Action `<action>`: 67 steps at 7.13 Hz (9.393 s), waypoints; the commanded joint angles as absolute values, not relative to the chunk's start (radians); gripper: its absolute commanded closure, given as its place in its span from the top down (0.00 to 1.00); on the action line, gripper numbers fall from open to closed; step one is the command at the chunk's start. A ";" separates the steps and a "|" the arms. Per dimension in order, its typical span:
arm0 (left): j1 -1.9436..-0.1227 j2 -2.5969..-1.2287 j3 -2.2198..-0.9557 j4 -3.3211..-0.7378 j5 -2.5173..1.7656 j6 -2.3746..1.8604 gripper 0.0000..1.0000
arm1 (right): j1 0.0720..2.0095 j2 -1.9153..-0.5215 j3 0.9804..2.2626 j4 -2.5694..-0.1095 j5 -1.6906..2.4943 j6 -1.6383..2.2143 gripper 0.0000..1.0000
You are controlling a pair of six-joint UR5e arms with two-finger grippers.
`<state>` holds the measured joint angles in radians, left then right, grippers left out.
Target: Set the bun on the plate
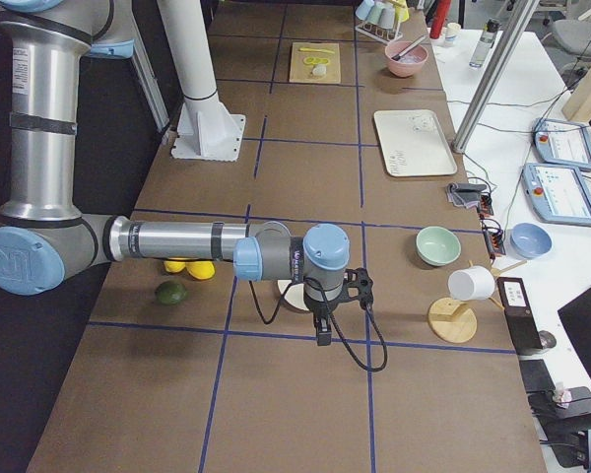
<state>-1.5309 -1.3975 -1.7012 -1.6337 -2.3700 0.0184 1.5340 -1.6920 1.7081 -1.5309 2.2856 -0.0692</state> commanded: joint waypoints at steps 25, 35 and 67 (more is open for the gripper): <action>-1.531 -1.391 -1.700 -1.634 -2.375 0.017 1.00 | 0.834 -1.206 1.456 -0.764 2.200 1.306 0.00; -1.531 -1.391 -1.695 -1.634 -2.379 0.017 1.00 | 0.474 -1.040 1.611 -1.097 1.839 1.520 0.35; -0.729 -1.595 -1.790 -2.068 -2.005 -1.054 1.00 | 1.554 -1.683 1.746 -1.738 2.263 -0.242 1.00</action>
